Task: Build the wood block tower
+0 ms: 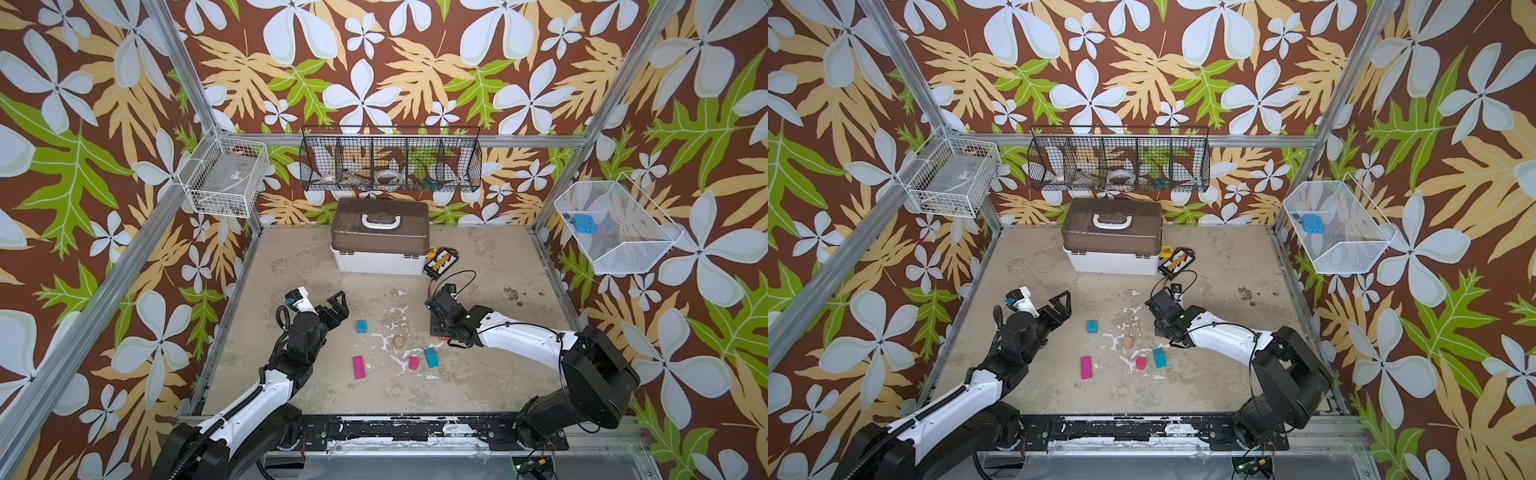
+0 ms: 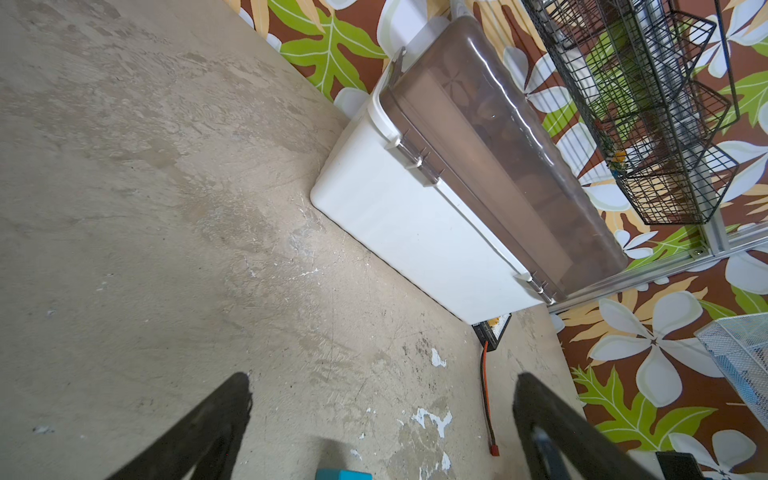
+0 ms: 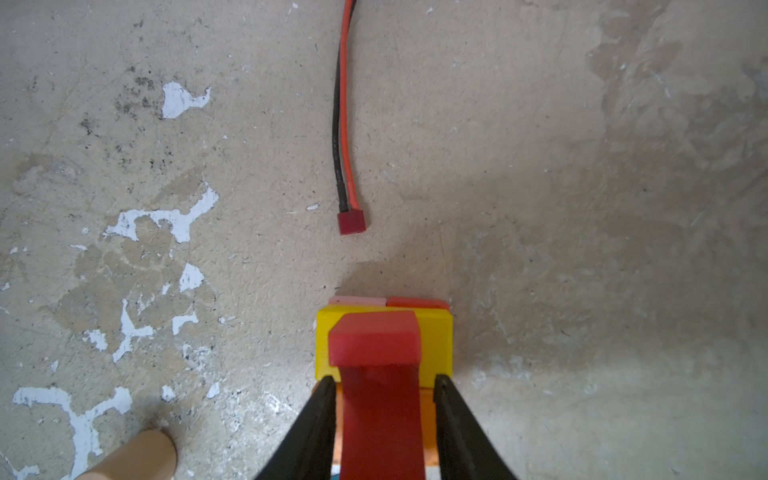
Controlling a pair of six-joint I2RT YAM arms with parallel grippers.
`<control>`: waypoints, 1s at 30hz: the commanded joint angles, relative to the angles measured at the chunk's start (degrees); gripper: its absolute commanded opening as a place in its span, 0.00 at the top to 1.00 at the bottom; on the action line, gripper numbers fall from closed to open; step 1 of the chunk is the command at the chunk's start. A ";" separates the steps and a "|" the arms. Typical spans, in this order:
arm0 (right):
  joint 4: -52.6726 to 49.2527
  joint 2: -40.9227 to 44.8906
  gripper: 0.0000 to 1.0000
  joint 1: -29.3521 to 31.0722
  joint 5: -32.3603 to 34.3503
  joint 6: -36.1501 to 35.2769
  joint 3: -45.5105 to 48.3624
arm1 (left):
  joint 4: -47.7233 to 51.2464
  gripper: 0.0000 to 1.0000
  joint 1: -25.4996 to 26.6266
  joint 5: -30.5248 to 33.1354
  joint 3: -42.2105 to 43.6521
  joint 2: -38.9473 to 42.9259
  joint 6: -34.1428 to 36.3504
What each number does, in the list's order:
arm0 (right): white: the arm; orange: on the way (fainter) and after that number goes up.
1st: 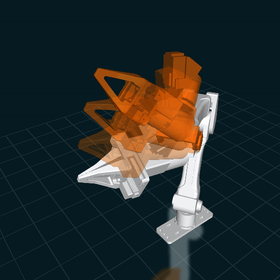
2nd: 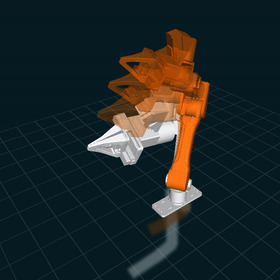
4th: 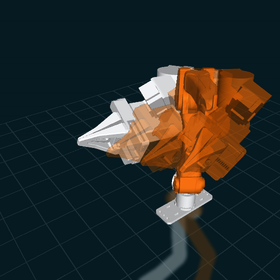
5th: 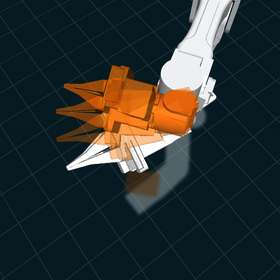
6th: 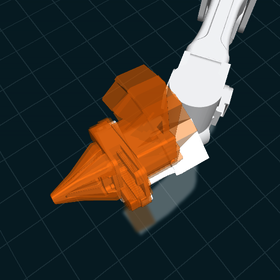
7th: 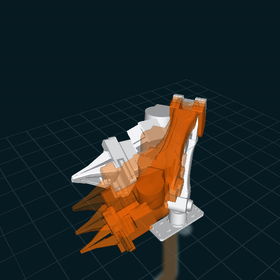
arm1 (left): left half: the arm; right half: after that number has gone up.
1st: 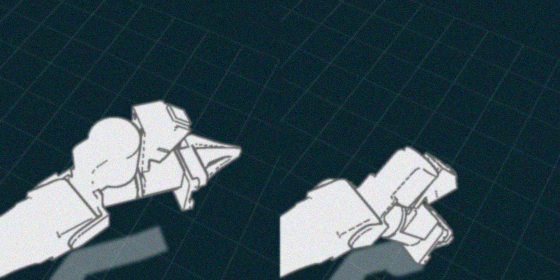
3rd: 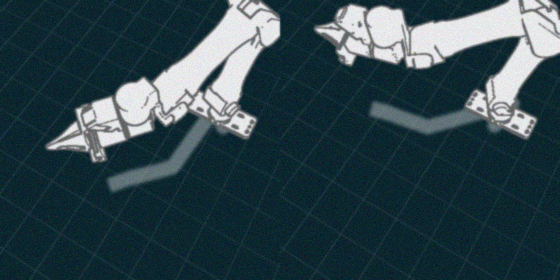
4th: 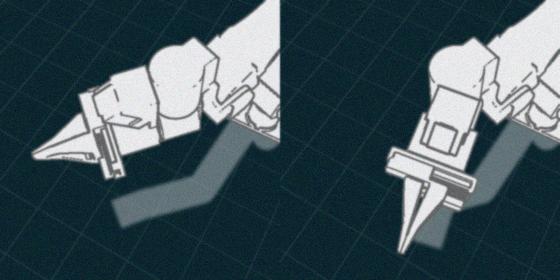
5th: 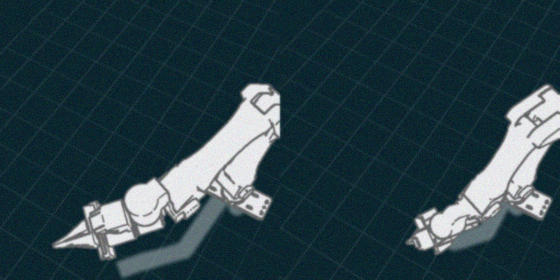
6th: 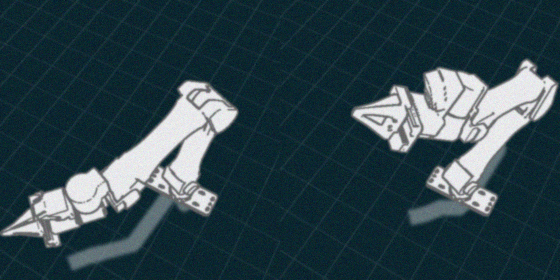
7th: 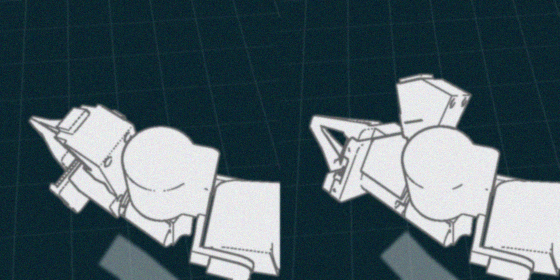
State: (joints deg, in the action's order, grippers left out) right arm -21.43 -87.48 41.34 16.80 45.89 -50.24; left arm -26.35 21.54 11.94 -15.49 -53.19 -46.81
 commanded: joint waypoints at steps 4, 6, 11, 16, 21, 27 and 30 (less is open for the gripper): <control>-0.71 -0.42 0.60 0.04 1.22 0.18 -0.06 | -0.95 0.00 -0.05 -0.07 -0.44 0.02 -0.62; -0.81 -1.17 0.60 0.01 1.10 0.09 -0.45 | -0.95 0.00 -0.09 -0.01 -0.50 0.06 -0.57; -0.98 -2.10 0.60 0.02 1.00 0.22 -0.78 | -0.89 0.00 -0.07 -0.05 -0.51 0.23 -0.57; -0.72 -1.90 0.60 0.05 0.79 0.52 -0.56 | -0.83 0.00 -0.05 -0.05 -0.51 0.15 -0.65; -0.46 -1.77 0.60 0.05 0.52 0.28 -0.63 | -0.98 0.00 -0.04 -0.17 -0.43 0.05 -0.62; -1.17 -0.99 0.59 0.01 0.95 0.01 -1.07 | -1.05 0.00 -0.06 -0.16 -0.51 -0.16 -0.63; -1.75 1.05 0.56 0.05 0.96 -0.01 -1.23 | -1.00 0.00 -0.09 -0.04 -0.42 -0.14 -0.65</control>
State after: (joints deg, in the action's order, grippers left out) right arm -22.35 -87.85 41.36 16.88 46.02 -50.92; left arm -26.35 21.54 11.90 -15.49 -53.25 -46.83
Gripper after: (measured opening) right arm 0.442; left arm 0.996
